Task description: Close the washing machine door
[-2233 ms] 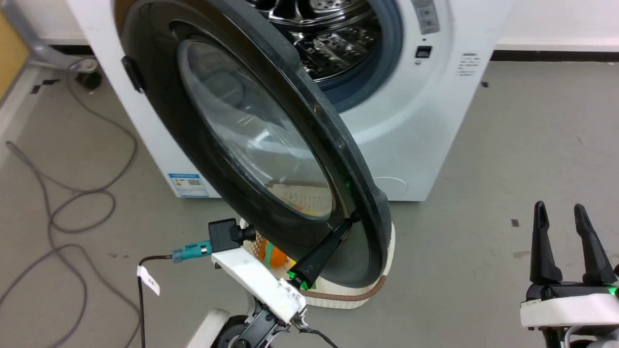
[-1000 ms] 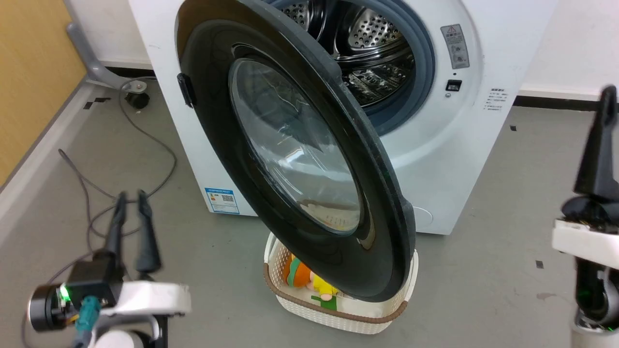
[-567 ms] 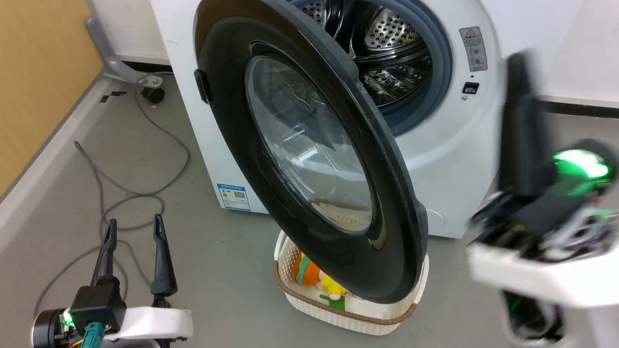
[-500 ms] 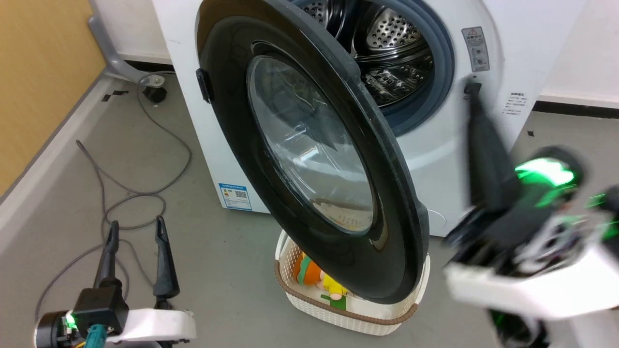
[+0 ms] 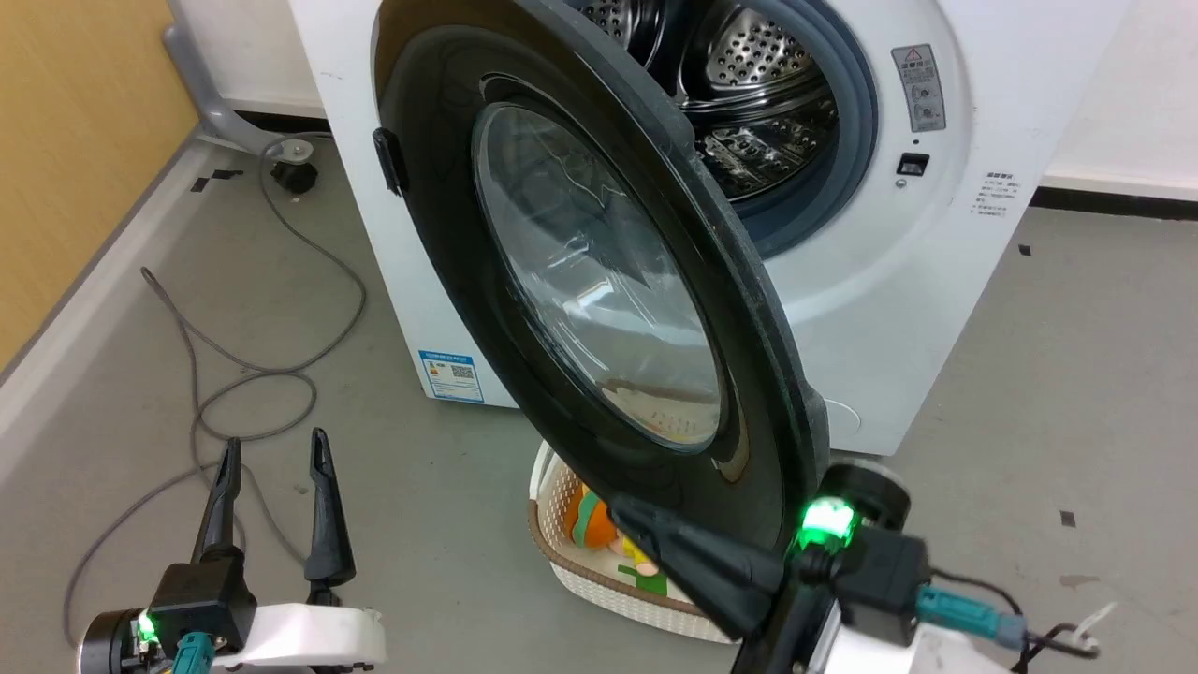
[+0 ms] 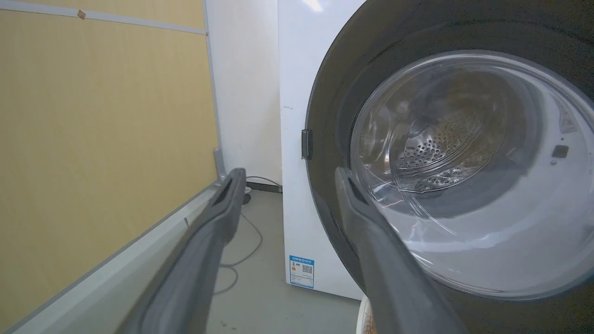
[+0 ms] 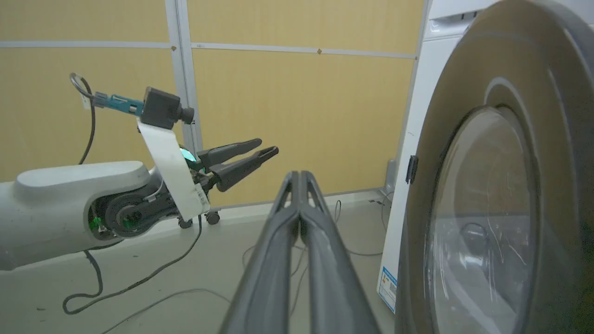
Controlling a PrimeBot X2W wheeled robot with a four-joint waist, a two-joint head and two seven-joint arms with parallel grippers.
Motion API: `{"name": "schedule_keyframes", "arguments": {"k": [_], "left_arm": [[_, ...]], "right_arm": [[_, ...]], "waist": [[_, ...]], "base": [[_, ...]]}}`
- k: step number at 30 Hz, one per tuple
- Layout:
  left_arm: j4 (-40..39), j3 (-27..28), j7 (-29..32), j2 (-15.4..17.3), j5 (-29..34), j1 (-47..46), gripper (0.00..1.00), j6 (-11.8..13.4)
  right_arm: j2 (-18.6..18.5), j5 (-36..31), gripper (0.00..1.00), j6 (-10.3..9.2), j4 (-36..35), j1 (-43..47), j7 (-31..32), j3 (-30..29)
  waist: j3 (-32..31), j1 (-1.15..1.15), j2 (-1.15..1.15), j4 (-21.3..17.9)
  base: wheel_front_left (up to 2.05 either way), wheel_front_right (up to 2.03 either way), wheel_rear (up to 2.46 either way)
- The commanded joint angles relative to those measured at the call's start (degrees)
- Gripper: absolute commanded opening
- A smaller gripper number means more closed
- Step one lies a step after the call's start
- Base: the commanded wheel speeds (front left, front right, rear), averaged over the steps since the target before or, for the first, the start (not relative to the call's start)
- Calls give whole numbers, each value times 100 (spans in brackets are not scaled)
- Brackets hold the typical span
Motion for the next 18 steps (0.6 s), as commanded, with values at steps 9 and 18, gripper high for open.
{"name": "schedule_keyframes", "arguments": {"k": [9,18], "left_arm": [[8,130,-24,-118,122,27,100,-92],[52,94,-24,-180,219,-114,100,-152]], "right_arm": [[-165,-43,0,5,854,386,-22,-219],[47,-81,0,5,1553,404,-22,-1360]], "waist": [[96,0,0,-163],[277,0,0,-299]], "base": [[0,0,0],[0,0,0]]}}
